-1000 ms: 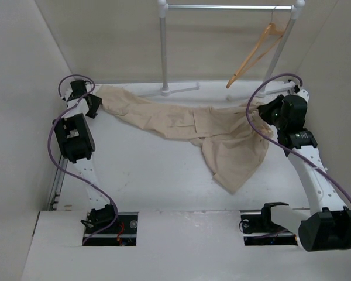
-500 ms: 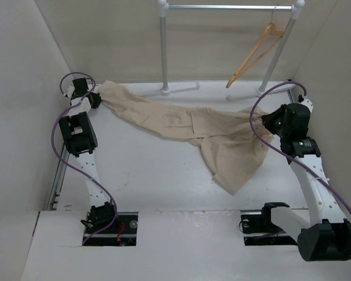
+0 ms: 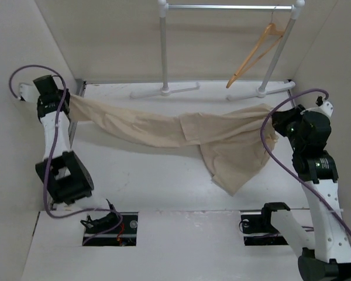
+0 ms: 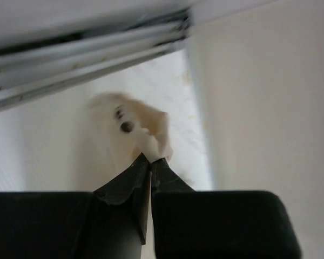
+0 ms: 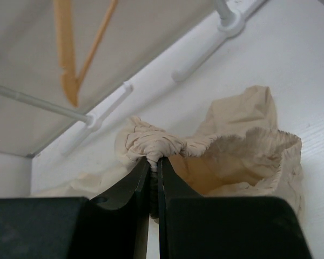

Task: Place the trousers on the hanger
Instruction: Flatten out the trousers at the center of the board.

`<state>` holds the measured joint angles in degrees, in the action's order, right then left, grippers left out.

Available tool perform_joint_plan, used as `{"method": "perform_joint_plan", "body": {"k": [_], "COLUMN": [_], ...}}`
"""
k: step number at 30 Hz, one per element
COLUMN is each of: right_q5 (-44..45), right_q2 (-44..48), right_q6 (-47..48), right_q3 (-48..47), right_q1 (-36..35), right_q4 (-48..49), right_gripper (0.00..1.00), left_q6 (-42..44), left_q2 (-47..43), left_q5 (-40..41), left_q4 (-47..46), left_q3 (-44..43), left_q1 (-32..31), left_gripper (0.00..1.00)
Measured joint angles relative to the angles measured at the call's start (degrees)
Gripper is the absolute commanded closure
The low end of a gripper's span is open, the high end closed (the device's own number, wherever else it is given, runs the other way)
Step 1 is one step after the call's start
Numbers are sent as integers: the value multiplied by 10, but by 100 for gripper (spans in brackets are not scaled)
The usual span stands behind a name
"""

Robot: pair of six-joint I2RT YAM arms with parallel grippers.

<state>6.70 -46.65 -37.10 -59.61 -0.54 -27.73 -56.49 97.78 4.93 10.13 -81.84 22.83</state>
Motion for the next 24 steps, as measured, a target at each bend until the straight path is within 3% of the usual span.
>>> {"method": "perform_joint_plan", "body": {"k": [7, 12, 18, 24], "right_q5": [43, 148, 208, 148], "right_q2": [101, 175, 159, -40], "right_q6": [23, 92, 140, 113], "right_q3": [-45, -106, -74, -36], "right_q1": [-72, -135, -132, -40], "right_q4": [-43, -60, -5, 4], "right_gripper": [96, 95, 95, 96], "left_q6": [2, 40, 85, 106], "left_q2": [-287, -371, -347, -193], "left_q5": [42, 68, 104, 94], "left_q4": [71, 186, 252, 263], "left_q3": [6, 3, 72, 85], "left_q1": [-13, 34, 40, 40], "left_gripper": [99, 99, 99, 100]}}
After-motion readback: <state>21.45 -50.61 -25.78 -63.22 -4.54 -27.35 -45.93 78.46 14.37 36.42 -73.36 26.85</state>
